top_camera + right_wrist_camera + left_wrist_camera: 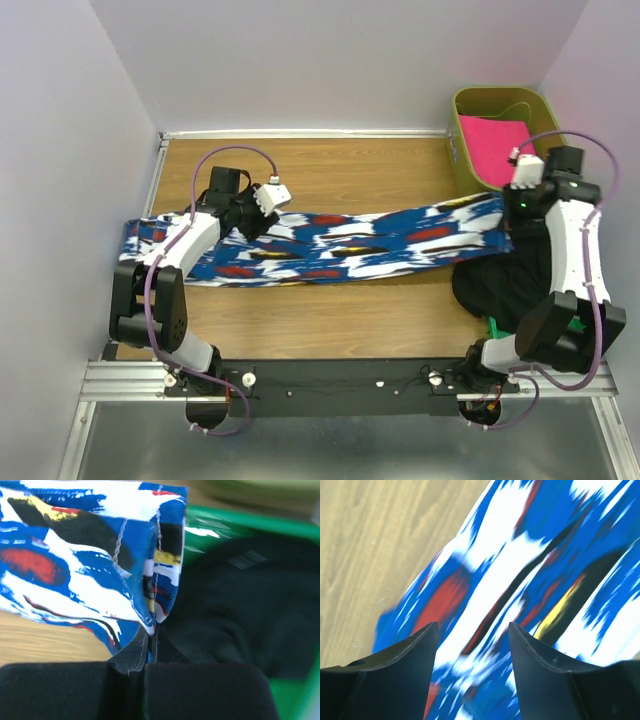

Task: Fold and stack the mixed laundry pile
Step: Fold the trousers at the center of the board.

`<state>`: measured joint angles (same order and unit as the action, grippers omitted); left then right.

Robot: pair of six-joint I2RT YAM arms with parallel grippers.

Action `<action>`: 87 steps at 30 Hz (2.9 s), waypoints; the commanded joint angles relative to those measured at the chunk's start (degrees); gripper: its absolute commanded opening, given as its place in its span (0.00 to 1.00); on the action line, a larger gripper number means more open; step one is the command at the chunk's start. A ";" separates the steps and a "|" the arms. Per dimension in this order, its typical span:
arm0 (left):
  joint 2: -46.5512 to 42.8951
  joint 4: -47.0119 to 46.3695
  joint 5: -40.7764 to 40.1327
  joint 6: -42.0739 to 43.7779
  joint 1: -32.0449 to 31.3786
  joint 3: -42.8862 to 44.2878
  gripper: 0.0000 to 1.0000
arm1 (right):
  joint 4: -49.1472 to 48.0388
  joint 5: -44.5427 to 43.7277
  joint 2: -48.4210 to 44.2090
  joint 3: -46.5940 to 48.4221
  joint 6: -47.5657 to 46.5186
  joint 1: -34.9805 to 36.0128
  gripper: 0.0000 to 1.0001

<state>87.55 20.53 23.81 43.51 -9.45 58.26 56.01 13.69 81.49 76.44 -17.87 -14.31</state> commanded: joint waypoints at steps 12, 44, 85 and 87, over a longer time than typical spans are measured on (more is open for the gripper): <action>10.00 -6.91 -5.97 -7.47 0.49 8.00 0.53 | 3.58 -10.88 0.42 -3.06 -13.77 -9.95 0.01; 26.44 18.13 5.37 13.27 -0.48 32.00 0.61 | 4.37 -9.39 5.61 -1.74 -14.56 -9.95 0.01; 21.77 12.59 2.20 2.11 3.39 28.28 0.67 | 4.46 -10.35 1.83 -5.26 -17.38 -9.95 0.01; 25.38 16.89 2.38 2.90 3.39 30.15 0.67 | 4.29 -10.44 1.91 -5.17 -17.38 -10.04 0.01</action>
<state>106.45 29.98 26.17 49.21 -5.74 83.26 59.44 4.12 84.53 71.18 -34.13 -24.01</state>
